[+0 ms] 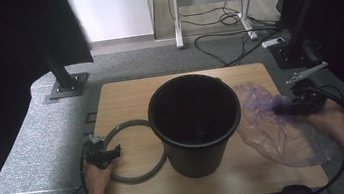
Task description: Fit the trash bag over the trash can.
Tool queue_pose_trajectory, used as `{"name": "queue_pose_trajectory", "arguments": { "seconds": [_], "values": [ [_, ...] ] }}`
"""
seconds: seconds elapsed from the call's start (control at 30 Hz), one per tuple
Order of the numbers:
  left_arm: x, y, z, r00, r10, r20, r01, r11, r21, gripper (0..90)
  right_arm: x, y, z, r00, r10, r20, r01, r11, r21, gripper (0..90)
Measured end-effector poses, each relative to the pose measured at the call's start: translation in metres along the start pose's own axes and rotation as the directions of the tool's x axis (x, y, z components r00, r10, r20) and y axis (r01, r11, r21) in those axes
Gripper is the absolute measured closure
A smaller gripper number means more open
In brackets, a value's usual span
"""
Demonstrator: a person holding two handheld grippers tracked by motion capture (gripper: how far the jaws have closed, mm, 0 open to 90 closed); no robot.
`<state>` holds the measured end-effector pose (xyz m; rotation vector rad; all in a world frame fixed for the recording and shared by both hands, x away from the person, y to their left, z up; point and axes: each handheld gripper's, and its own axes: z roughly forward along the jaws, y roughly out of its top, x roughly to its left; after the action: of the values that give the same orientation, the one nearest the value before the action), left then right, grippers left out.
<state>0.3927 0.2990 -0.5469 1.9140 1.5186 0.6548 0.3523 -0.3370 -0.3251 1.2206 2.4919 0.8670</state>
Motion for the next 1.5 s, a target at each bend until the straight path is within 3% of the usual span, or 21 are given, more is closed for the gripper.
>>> {"name": "queue_pose_trajectory", "arguments": {
  "seconds": [1.0, 1.5],
  "values": [
    [0.0, 0.0, 0.0, 1.0, -0.002, -0.001, 0.002, 1.0, 0.002, 13.2, 0.013, 0.046, -0.095, 0.9973, -0.072, -0.014, 0.071, 0.995, -0.071, 77.1],
    [0.0, 0.0, 0.0, 1.0, -0.001, -0.001, 0.001, 1.0, 0.003, 13.2, 0.037, 0.08, -0.127, 0.9896, -0.141, -0.028, 0.138, 0.985, -0.108, 77.1]
  ]
}}
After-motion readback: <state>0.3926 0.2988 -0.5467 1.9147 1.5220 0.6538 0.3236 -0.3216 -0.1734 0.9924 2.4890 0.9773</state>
